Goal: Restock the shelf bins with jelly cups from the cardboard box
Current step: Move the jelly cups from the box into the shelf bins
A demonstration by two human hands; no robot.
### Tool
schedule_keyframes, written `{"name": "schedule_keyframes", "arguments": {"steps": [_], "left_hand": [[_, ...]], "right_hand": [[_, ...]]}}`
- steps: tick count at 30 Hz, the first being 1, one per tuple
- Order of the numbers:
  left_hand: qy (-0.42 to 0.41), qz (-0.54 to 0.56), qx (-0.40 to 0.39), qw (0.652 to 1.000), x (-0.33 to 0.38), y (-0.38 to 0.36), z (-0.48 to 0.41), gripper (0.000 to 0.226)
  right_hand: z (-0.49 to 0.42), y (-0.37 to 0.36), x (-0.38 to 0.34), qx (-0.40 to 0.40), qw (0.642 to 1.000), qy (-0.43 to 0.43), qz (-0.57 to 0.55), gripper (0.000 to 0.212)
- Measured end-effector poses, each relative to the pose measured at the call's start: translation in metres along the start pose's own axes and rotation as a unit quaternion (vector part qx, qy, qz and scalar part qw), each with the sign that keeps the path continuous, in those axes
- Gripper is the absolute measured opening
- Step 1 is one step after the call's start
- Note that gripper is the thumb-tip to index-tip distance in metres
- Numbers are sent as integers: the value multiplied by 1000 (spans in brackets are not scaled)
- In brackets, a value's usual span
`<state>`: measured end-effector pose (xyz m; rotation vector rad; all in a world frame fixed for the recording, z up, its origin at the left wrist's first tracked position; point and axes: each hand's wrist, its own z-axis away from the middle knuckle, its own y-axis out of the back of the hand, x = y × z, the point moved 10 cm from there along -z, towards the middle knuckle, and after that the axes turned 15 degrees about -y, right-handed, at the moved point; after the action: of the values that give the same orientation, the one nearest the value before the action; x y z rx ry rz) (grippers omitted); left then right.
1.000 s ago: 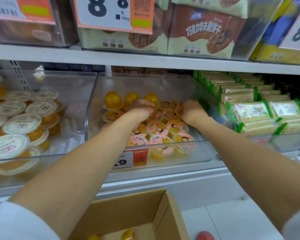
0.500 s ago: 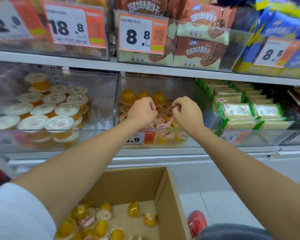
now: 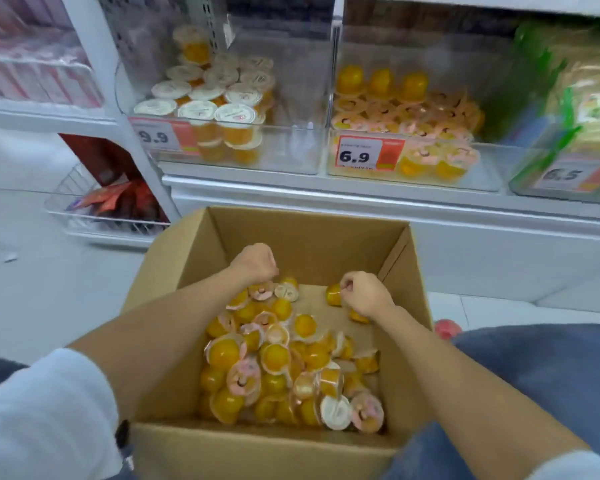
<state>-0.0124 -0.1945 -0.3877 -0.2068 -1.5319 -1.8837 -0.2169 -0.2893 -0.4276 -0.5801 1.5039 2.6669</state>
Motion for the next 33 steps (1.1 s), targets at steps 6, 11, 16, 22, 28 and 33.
{"name": "schedule_keyframes", "arguments": {"steps": [6, 11, 16, 22, 28, 33], "left_hand": [[53, -99, -174, 978, -90, -91, 6, 26], [57, -12, -314, 948, -119, -145, 15, 51], [-12, -206, -512, 834, -133, -160, 37, 85], [-34, -224, -451, 864, -132, -151, 31, 77], [-8, -106, -334, 936, -135, -129, 26, 58], [56, 23, -211, 976, -122, -99, 23, 44]], "right_hand": [[-32, -136, 17, -181, 982, -47, 16, 7], [-22, -214, -25, -303, 953, -2, -8, 52], [10, -267, -37, -306, 926, 107, 195, 96], [5, -252, -36, -221, 972, 72, 34, 63], [-6, -194, -12, -317, 864, -194, -339, 35], [-8, -135, 4, -317, 790, -222, -475, 36]]}}
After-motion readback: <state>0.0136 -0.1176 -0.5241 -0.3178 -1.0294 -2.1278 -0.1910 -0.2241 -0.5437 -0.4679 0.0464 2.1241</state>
